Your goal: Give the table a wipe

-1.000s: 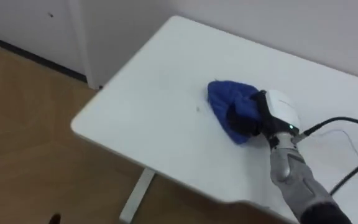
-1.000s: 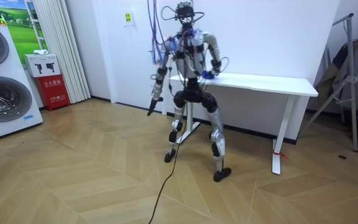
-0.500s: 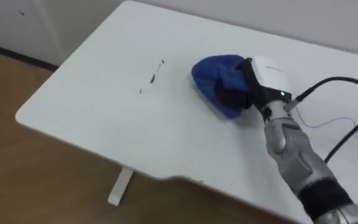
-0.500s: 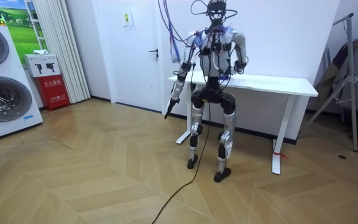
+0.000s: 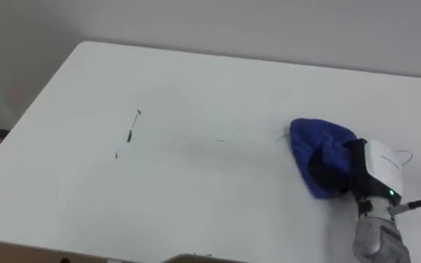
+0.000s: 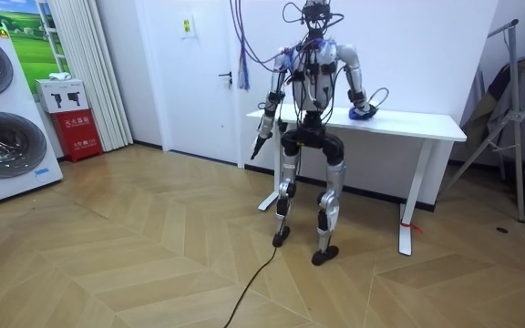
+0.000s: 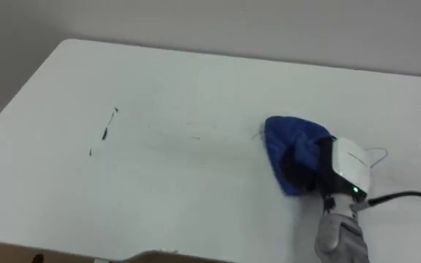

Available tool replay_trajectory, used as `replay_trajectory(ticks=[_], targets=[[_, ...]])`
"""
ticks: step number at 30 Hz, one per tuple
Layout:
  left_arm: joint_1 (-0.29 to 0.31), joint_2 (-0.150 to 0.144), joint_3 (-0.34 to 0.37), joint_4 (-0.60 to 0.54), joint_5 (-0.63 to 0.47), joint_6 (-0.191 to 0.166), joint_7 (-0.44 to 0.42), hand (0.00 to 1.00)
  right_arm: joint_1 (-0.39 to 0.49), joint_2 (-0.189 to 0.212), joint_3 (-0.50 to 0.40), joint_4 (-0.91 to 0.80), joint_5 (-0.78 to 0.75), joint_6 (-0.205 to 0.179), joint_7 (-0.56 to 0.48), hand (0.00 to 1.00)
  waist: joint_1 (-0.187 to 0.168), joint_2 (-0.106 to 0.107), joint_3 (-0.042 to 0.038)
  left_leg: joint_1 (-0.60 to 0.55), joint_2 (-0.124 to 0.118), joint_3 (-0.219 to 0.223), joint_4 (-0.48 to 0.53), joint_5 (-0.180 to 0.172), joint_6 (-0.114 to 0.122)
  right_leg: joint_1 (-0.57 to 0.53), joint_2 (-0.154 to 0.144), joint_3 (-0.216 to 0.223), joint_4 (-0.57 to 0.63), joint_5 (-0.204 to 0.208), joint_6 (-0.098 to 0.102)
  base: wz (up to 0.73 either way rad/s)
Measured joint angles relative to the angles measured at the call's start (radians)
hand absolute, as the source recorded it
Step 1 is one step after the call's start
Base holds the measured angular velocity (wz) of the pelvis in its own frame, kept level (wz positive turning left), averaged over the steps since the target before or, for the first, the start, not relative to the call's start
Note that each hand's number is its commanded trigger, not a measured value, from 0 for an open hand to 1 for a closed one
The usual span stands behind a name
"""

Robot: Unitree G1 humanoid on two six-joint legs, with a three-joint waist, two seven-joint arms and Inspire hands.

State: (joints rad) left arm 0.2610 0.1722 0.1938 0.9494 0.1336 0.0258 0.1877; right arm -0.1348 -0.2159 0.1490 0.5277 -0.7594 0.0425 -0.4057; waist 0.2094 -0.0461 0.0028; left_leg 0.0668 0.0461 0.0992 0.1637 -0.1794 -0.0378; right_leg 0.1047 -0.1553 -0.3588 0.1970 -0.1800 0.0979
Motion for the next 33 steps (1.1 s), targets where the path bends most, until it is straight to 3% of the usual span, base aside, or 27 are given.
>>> replay_trajectory(ticks=[2, 4, 7, 10, 14, 15, 16, 18, 19, 21, 24, 26, 27, 28, 29, 30, 32, 33], targets=[[-0.022, -0.001, -0.021, 0.027, 0.005, 0.015, -0.001, 0.00, -0.101, 0.006, 0.082, -0.006, -0.031, 0.028, 0.037, 1.00, 0.032, 0.000, 0.0014, -0.026, 0.005, -0.010, 0.002, 0.002, -0.004, -0.031, 0.007, 0.004, 0.007, 0.005, -0.008, -0.07], [-0.022, 0.001, -0.053, 0.028, 0.014, 0.039, -0.002, 0.00, -0.231, 0.033, 0.171, -0.020, -0.039, 0.042, 0.084, 1.00, 0.077, -0.009, 0.0097, -0.039, 0.010, -0.028, 0.003, 0.006, -0.008, -0.046, 0.016, 0.002, 0.006, 0.010, -0.015, 0.03], [0.005, -0.006, -0.058, 0.002, 0.018, 0.058, -0.009, 0.00, -0.293, 0.058, 0.203, -0.022, -0.043, 0.014, 0.106, 1.00, 0.129, -0.014, 0.0135, -0.042, 0.009, -0.065, 0.004, 0.006, -0.009, -0.030, 0.017, -0.029, 0.000, 0.010, -0.014, 0.39], [0.048, -0.003, -0.050, -0.015, 0.017, 0.067, -0.021, 0.00, -0.282, 0.054, 0.193, -0.025, -0.056, 0.000, 0.107, 1.00, 0.133, -0.021, 0.0141, -0.044, 0.003, -0.101, 0.006, 0.006, -0.009, -0.008, 0.015, -0.061, -0.013, 0.012, -0.011, 0.46], [0.076, -0.003, -0.005, -0.016, 0.016, 0.083, -0.027, 0.00, -0.081, 0.015, 0.094, 0.029, -0.054, -0.026, 0.081, 1.00, 0.083, -0.017, 0.0158, -0.037, -0.014, -0.108, 0.018, 0.008, -0.004, 0.037, 0.003, -0.059, -0.014, 0.012, -0.011, 0.48], [0.082, -0.003, 0.018, -0.015, 0.016, 0.082, -0.027, 0.00, 0.001, 0.019, 0.031, 0.031, -0.005, -0.082, 0.031, 1.00, 0.056, -0.014, 0.0146, -0.036, -0.018, -0.106, 0.019, 0.008, -0.004, 0.042, -0.002, -0.054, -0.014, 0.010, -0.009, 0.24], [0.087, -0.003, 0.029, -0.015, 0.017, 0.080, -0.027, 0.00, 0.029, 0.015, 0.012, 0.022, -0.003, -0.102, 0.015, 1.00, 0.038, -0.010, 0.0129, -0.036, -0.021, -0.107, 0.019, 0.009, -0.003, 0.043, -0.004, -0.057, -0.015, 0.010, -0.009, 0.00], [0.097, -0.002, 0.066, -0.016, 0.028, 0.073, -0.025, 0.00, 0.109, 0.007, -0.073, 0.003, 0.013, -0.145, -0.030, 1.00, -0.007, 0.003, 0.0032, -0.022, -0.024, -0.100, 0.012, 0.009, -0.003, 0.052, -0.009, -0.055, -0.020, 0.013, -0.004, -0.18], [0.097, -0.001, 0.076, -0.017, 0.029, 0.055, -0.025, 0.00, 0.129, 0.005, -0.103, 0.006, 0.015, -0.156, -0.037, 1.00, -0.033, 0.010, -0.0040, -0.012, -0.027, -0.097, 0.006, 0.009, -0.003, 0.063, -0.011, -0.058, -0.027, 0.014, -0.002, -0.11], [0.087, 0.000, 0.077, -0.017, 0.029, 0.030, -0.024, 0.00, 0.142, -0.006, -0.135, 0.023, 0.022, -0.166, -0.045, 1.00, -0.053, 0.017, -0.0093, 0.003, -0.028, -0.094, 0.000, 0.009, -0.002, 0.073, -0.012, -0.055, -0.027, 0.014, -0.001, -0.06], [0.068, -0.003, 0.068, -0.030, 0.029, 0.011, -0.024, 0.00, 0.131, -0.019, -0.138, 0.043, 0.036, -0.147, -0.041, 1.00, -0.050, 0.011, -0.0112, 0.013, -0.027, -0.081, -0.001, 0.009, -0.002, 0.075, -0.012, -0.055, -0.026, 0.012, 0.002, -0.19], [0.054, -0.007, 0.049, -0.027, 0.029, 0.018, -0.025, 0.00, 0.097, -0.022, -0.117, 0.048, 0.048, -0.110, -0.017, 1.00, -0.035, 0.007, -0.0084, 0.014, -0.025, -0.073, 0.000, 0.009, 0.002, 0.070, -0.012, -0.050, -0.026, 0.011, 0.003, -0.19], [0.044, -0.008, 0.034, -0.026, 0.029, 0.022, -0.026, 0.00, 0.064, -0.022, -0.096, 0.050, 0.048, -0.073, -0.003, 1.00, -0.024, 0.002, -0.0023, 0.013, -0.025, -0.071, 0.001, 0.009, 0.004, 0.068, -0.012, -0.050, -0.025, 0.010, 0.005, -0.25], [0.032, -0.010, 0.028, -0.025, 0.026, 0.022, -0.025, 0.00, 0.025, -0.016, -0.068, 0.050, 0.048, -0.039, 0.017, 1.00, -0.003, -0.003, 0.0050, 0.010, -0.025, -0.070, 0.002, 0.008, 0.006, 0.060, -0.012, -0.050, -0.025, 0.007, 0.010, -0.30], [0.027, -0.010, 0.020, -0.018, 0.023, 0.022, -0.024, 0.00, 0.002, -0.014, -0.048, 0.051, 0.048, -0.019, 0.025, 1.00, 0.010, -0.007, 0.0041, 0.006, -0.023, -0.069, 0.002, 0.008, 0.006, 0.052, -0.011, -0.050, -0.025, 0.006, 0.010, -0.42], [0.015, -0.011, -0.001, -0.007, 0.026, 0.034, -0.024, 0.00, -0.046, -0.008, -0.008, 0.051, 0.039, 0.008, 0.043, 1.00, 0.036, -0.002, 0.0086, -0.006, -0.020, -0.071, 0.007, 0.007, 0.006, 0.038, -0.008, -0.047, -0.020, 0.010, 0.005, -0.29], [0.002, -0.011, -0.021, 0.017, 0.029, 0.043, -0.023, 0.00, -0.118, 0.025, 0.037, 0.051, 0.011, 0.035, 0.071, 1.00, 0.062, -0.005, 0.0080, -0.019, -0.015, -0.070, 0.011, 0.007, 0.005, 0.020, -0.006, -0.046, -0.006, 0.012, 0.001, -0.17], [0.001, -0.011, -0.031, 0.024, 0.029, 0.050, -0.023, 0.00, -0.170, 0.044, 0.083, 0.051, -0.001, 0.046, 0.090, 1.00, 0.093, -0.006, 0.0085, -0.024, -0.010, -0.061, 0.014, 0.007, 0.005, 0.011, -0.003, -0.036, -0.003, 0.015, -0.004, -0.16]])
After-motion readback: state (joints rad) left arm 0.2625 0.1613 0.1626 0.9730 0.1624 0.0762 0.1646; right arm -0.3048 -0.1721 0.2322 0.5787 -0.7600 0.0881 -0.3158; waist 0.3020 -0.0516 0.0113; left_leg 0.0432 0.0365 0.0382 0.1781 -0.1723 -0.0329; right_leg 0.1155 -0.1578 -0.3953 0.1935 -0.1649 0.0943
